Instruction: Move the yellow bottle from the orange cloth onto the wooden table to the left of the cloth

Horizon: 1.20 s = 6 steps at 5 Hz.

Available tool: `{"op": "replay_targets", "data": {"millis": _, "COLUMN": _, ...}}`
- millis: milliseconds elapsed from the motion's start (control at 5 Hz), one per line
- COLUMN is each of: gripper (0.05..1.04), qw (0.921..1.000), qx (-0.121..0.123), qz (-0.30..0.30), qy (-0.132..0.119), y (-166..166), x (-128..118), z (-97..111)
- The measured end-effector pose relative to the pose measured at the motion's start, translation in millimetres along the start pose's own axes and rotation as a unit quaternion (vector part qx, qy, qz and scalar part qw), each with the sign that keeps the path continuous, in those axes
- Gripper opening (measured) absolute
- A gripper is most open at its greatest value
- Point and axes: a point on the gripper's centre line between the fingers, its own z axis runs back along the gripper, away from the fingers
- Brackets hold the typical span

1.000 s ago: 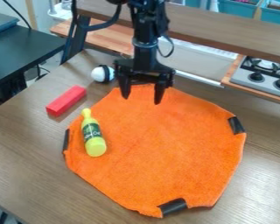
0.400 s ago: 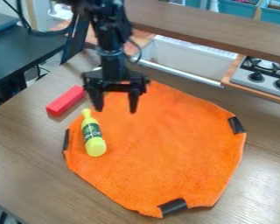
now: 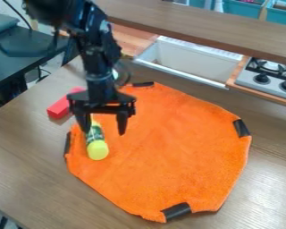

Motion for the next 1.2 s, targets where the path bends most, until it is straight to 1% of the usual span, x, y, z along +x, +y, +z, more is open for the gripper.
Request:
{"op": "replay_targets", "data": {"millis": 200, "gripper": 0.999, "qw": 0.9994, "qx": 0.019, "qz": 0.029, "qy": -0.007, "y": 12.5, "x": -3.9, "z": -6.6}}
{"op": "replay_targets", "data": {"millis": 400, "gripper": 0.999, "qw": 0.9981, "qx": 0.023, "qz": 0.055, "qy": -0.018, "y": 20.6, "x": -1.1, "z": -8.6}}
{"op": "replay_targets", "data": {"millis": 600, "gripper": 0.999, "qw": 0.9966, "qx": 0.018, "qz": 0.080, "qy": -0.008, "y": 29.9, "x": 1.2, "z": -16.2}}
{"op": "replay_targets", "data": {"millis": 800, "gripper": 0.999, "qw": 0.9962, "qx": 0.013, "qz": 0.086, "qy": -0.001, "y": 30.5, "x": 3.7, "z": -29.7}}
{"op": "replay_targets", "data": {"millis": 1000, "gripper": 0.953, "qw": 0.9946, "qx": 0.009, "qz": 0.104, "qy": -0.006, "y": 29.8, "x": 5.7, "z": -37.9}}
{"op": "replay_targets", "data": {"millis": 1200, "gripper": 0.673, "qw": 0.9935, "qx": -0.001, "qz": 0.113, "qy": -0.014, "y": 27.1, "x": 8.7, "z": -38.4}}
